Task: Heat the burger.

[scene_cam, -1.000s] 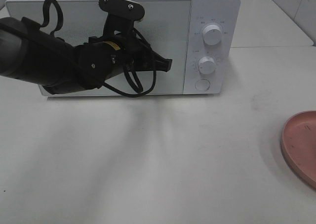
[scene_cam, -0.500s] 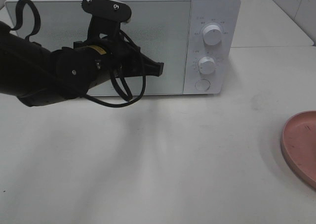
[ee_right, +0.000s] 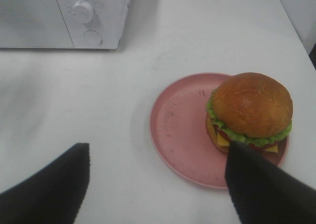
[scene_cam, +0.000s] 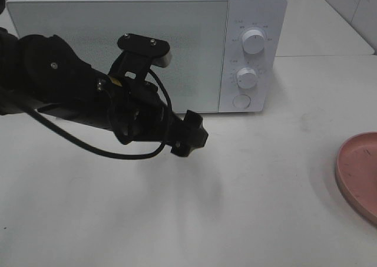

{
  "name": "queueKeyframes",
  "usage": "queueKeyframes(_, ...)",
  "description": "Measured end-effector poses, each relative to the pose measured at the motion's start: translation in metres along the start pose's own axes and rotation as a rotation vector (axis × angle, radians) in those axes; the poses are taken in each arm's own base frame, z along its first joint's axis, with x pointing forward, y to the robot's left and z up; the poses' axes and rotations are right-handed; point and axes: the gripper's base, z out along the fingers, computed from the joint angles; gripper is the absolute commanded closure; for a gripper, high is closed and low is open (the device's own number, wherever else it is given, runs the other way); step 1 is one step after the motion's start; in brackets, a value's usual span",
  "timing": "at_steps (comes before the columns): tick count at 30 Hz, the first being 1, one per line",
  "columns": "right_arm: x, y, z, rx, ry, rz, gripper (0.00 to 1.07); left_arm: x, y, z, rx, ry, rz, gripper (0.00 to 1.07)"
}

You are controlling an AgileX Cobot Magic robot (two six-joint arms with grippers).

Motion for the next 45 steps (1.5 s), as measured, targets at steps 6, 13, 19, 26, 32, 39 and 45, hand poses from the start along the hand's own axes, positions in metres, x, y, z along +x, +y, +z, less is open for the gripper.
queueKeyframes(6, 0.000, 0.000, 0.000, 0.000, 0.000, 0.000, 0.36, 0.007, -0.003, -0.028, 0.090, 0.161, 0.071, 0.07)
queueKeyframes(13, 0.000, 0.000, 0.000, 0.000, 0.000, 0.000, 0.36, 0.009, 0.038, -0.076, 0.093, 0.267, -0.102, 0.07)
queueKeyframes(19, 0.000, 0.000, 0.000, 0.000, 0.000, 0.000, 0.36, 0.020, 0.078, -0.113, 0.075, 0.343, -0.262, 0.07)
queueKeyframes(26, 0.000, 0.000, 0.000, 0.000, 0.000, 0.000, 0.36, 0.035, 0.107, -0.146, 0.002, 0.419, -0.428, 0.07)
queueKeyframes(32, 0.000, 0.000, 0.000, 0.000, 0.000, 0.000, 0.36, 0.057, 0.121, -0.175, -0.140, 0.472, -0.538, 0.07)
queueKeyframes(39, 0.000, 0.000, 0.000, 0.000, 0.000, 0.000, 0.36, 0.103, 0.114, -0.200, -0.246, 0.488, -0.614, 0.07)
queueKeyframes(45, 0.000, 0.000, 0.000, 0.000, 0.000, 0.000, 0.36, 0.129, 0.089, -0.216, -0.297, 0.385, -0.587, 0.07)
